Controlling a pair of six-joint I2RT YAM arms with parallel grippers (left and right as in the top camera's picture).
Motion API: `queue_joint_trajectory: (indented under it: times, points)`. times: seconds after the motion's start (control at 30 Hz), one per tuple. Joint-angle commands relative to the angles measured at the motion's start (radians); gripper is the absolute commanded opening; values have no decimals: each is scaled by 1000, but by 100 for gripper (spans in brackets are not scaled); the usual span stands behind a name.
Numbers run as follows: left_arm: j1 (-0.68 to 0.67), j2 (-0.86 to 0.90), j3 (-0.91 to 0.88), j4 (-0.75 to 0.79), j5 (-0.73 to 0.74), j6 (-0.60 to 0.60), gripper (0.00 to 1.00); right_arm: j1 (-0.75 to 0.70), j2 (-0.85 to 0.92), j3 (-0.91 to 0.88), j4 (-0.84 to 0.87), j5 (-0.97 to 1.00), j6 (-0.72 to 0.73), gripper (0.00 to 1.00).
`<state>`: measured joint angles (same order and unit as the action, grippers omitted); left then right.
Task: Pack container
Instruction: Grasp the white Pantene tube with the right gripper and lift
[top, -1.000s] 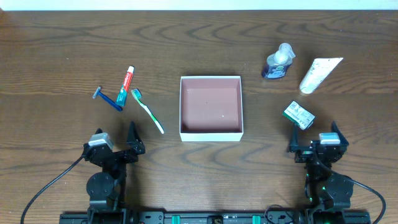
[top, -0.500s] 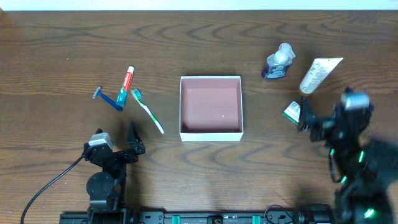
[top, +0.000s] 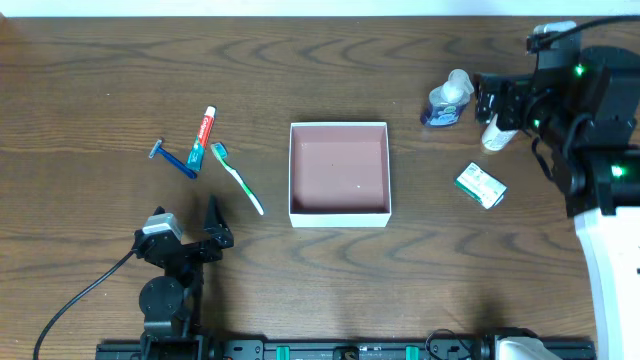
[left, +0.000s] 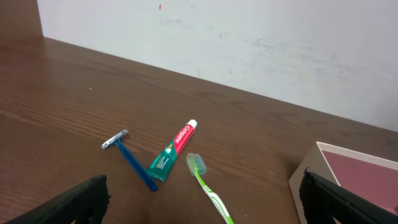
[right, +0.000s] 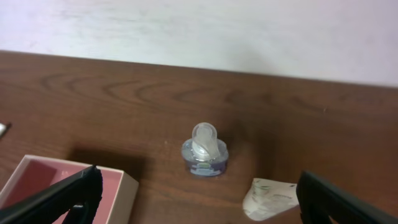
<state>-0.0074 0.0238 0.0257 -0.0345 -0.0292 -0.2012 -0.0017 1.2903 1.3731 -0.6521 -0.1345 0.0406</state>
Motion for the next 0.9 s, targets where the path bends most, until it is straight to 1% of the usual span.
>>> queue_joint_trajectory:
  times: [0.0, 0.03, 0.1, 0.17, 0.2, 0.27, 0.4, 0.53, 0.7, 0.87]
  points:
    - [0, 0, -22, -36, -8, 21, 98, -51, 38, 20, -6, 79, 246, 98]
    - [0, 0, -22, -36, -8, 21, 98, -66, 51, 20, -14, 124, 317, 96]
    - [0, 0, -22, -36, -8, 21, 98, -89, 81, 20, -18, 198, 381, 93]
    - [0, 0, -22, -36, -8, 21, 98, -104, 117, 20, -26, 295, 451, 94]
    - [0, 0, -22, -36, -8, 21, 98, -111, 136, 20, -30, 334, 483, 96]
    - [0, 0, -22, -36, -8, 21, 98, -124, 172, 20, -32, 360, 523, 99]
    - [0, 0, -22, -36, -8, 21, 98, -152, 253, 20, -3, 342, 601, 98]
    - [0, 0, -22, -36, -8, 21, 98, -169, 311, 20, 42, 238, 612, 95]
    - [0, 0, -22, -36, -8, 21, 98, -167, 333, 20, 66, 182, 631, 85]
    - [0, 0, -22, -36, -8, 21, 98, -167, 331, 20, 66, 115, 639, 72]
